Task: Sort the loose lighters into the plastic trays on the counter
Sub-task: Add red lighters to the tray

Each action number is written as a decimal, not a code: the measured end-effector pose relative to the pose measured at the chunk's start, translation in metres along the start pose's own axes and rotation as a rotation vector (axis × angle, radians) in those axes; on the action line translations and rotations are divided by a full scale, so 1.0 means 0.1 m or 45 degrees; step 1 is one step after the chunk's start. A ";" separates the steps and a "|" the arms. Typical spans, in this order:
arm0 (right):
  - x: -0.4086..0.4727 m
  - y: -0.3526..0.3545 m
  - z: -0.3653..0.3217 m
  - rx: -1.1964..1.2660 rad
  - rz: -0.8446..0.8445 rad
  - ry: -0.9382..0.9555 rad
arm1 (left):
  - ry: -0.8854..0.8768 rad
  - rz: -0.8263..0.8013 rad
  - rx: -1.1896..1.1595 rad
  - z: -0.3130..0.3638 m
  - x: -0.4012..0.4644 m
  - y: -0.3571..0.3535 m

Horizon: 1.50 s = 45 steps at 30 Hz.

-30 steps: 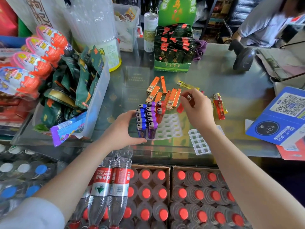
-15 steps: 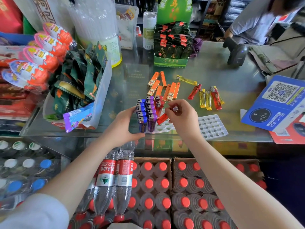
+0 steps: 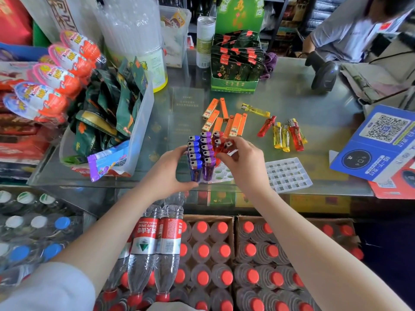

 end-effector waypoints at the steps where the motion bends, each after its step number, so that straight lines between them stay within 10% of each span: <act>1: 0.00 0.00 -0.01 -0.026 0.010 0.020 | 0.000 -0.002 0.005 0.00 0.00 0.00; 22: 0.12 -0.16 0.19 -0.217 -0.344 0.118 | 0.022 -0.035 0.003 -0.07 0.12 -0.08; 29: 0.51 0.56 0.85 -0.224 0.114 -0.295 | 0.028 -0.072 0.008 -0.08 0.28 -0.13; 45: 0.82 0.48 1.17 -0.077 0.132 -0.728 | 0.037 -0.088 -0.076 -0.05 0.34 -0.11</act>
Point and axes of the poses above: each hand's wrist, its own x-axis towards the middle knuckle, its own y-axis out of the back of the hand, z = x × y, the point moved 10 cm from there along x, towards the middle knuckle, and after that the axes turned 13 degrees about x, right-handed, at the moved point
